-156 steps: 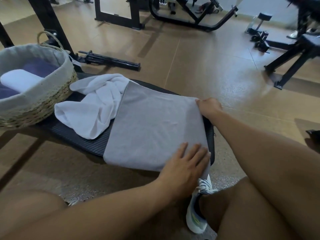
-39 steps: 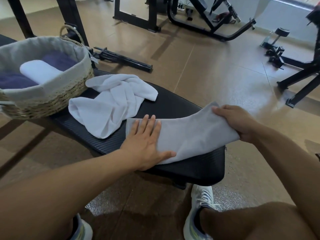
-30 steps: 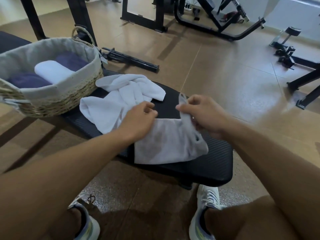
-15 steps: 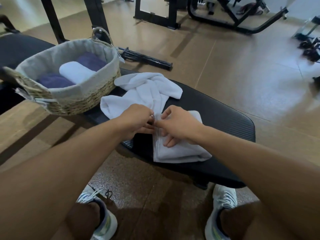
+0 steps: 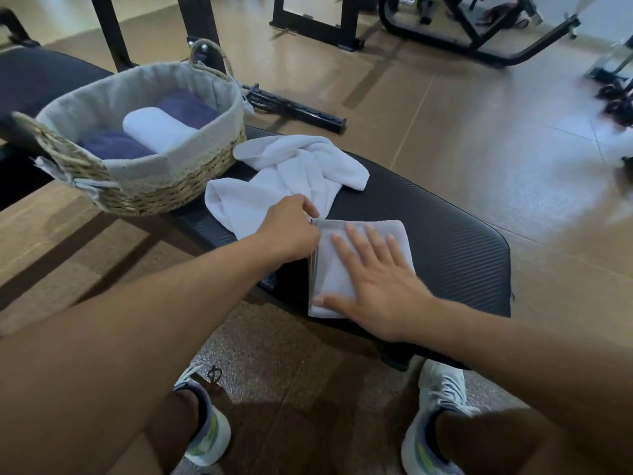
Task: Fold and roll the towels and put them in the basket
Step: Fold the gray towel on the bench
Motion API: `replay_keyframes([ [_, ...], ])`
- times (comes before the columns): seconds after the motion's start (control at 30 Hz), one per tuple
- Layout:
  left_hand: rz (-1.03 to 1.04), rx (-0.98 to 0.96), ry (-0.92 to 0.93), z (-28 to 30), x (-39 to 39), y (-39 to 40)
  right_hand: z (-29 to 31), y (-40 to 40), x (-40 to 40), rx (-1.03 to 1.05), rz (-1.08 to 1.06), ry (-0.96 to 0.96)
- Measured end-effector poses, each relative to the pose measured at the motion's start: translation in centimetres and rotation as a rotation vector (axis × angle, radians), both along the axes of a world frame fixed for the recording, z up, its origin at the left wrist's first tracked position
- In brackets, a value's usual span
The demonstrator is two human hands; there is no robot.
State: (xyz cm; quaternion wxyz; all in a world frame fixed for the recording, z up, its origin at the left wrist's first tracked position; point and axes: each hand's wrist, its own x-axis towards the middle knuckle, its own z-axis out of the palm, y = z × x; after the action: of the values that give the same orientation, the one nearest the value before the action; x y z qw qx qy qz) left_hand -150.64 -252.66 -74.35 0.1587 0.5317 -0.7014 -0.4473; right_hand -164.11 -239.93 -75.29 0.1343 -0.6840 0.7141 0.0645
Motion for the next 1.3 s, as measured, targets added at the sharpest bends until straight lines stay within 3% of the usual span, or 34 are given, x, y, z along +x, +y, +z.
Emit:
replay_keyframes([
  [0.13,-0.027,-0.036,-0.045,0.2,-0.1,-0.1,-1.4,0.2,1.1,-0.080,-0.026,0.022],
  [0.23,-0.066,-0.194,-0.105,0.7,-0.1,0.3,-1.5,0.0,0.8,-0.053,-0.012,0.015],
  [0.33,-0.155,-0.431,-0.261,1.0,-0.1,0.8,0.7,-0.5,0.5,0.019,-0.067,-0.200],
  [0.4,-0.201,-0.499,-0.319,1.3,-0.3,1.2,2.8,-0.8,-0.3,-0.124,-0.194,-0.371],
  [0.47,-0.216,-0.551,-0.288,1.7,-0.6,1.6,4.1,-0.7,-1.9,-0.329,-0.294,-0.324],
  [0.57,-0.240,-0.646,-0.256,2.2,-1.0,2.3,5.1,-0.6,-4.7,-0.225,-0.459,-0.212],
  [0.7,-0.433,-0.551,-0.357,1.5,-1.0,2.8,4.6,-0.5,-6.6,0.203,-0.502,-0.165],
  [0.83,-0.478,-0.477,-0.448,1.5,-0.9,2.9,4.3,-0.3,-6.7,0.384,-0.485,-0.370],
  [0.93,-0.395,-0.369,-0.442,2.8,-0.9,3.0,4.9,-0.4,-7.7,0.246,-0.449,-0.428],
  [1.03,-0.406,-0.050,-0.391,3.3,-0.5,3.2,4.9,-0.6,-9.4,0.011,-0.420,-0.507],
  [1.17,-0.324,-0.134,-0.368,2.9,0.0,2.1,4.6,-0.6,-10.4,-0.089,-0.271,-0.703],
  [1.3,-0.317,-0.161,-0.144,2.2,-0.6,1.2,4.2,-1.1,-10.2,-0.277,-0.211,-0.699],
])
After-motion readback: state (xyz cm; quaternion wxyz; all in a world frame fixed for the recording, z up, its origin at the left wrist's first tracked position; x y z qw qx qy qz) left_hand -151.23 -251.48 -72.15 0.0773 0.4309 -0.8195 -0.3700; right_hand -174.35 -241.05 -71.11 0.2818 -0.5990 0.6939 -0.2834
